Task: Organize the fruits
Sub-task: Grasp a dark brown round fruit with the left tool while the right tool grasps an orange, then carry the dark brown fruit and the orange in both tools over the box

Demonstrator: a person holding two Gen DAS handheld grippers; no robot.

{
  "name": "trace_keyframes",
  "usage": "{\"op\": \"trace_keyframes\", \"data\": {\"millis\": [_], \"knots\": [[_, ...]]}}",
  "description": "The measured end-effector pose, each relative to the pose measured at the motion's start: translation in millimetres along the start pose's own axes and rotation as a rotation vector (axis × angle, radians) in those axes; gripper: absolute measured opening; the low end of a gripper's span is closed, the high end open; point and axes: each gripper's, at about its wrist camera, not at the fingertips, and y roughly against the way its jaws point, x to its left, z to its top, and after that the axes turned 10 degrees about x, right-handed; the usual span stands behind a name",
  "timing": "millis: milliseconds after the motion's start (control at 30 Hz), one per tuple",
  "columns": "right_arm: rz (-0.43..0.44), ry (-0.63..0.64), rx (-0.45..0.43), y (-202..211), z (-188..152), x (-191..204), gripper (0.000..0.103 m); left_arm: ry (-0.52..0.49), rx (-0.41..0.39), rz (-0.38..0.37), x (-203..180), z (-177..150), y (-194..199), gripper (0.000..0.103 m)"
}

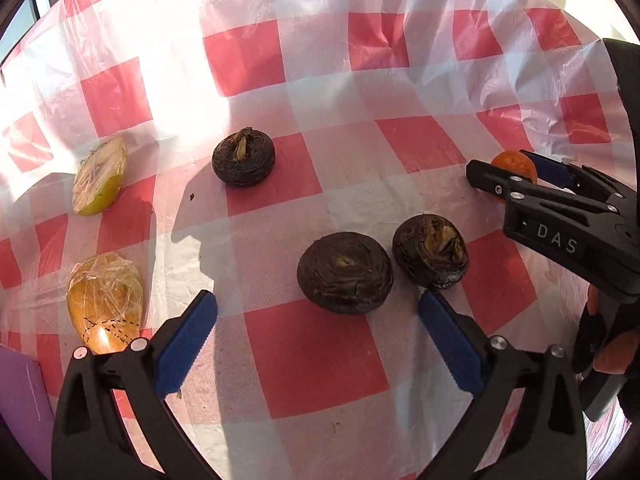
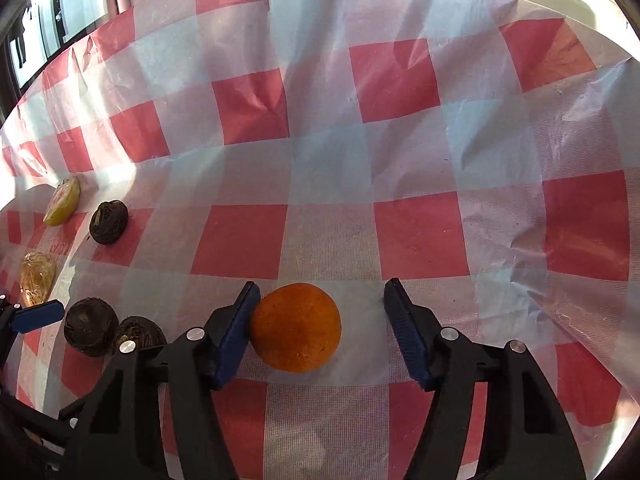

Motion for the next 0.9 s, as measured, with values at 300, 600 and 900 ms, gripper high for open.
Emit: {"op": "trace_keyframes", "data": {"millis": [300, 600, 900], "knots": [[0.006, -0.002, 0.002, 1, 5, -1, 0.064, -0.153, -0.025, -0.027, -25, 11, 11, 0.04], [0.006, -0.002, 0.003, 0, 6, 1, 0.064, -0.064, 0.028, -0.06, -26, -39, 32, 0.04], [0.002, 0.027, 0.022, 19, -22, 8, 0.038, -0.076, 0.094, -0.032, -33, -105, 61, 0.04]]}}
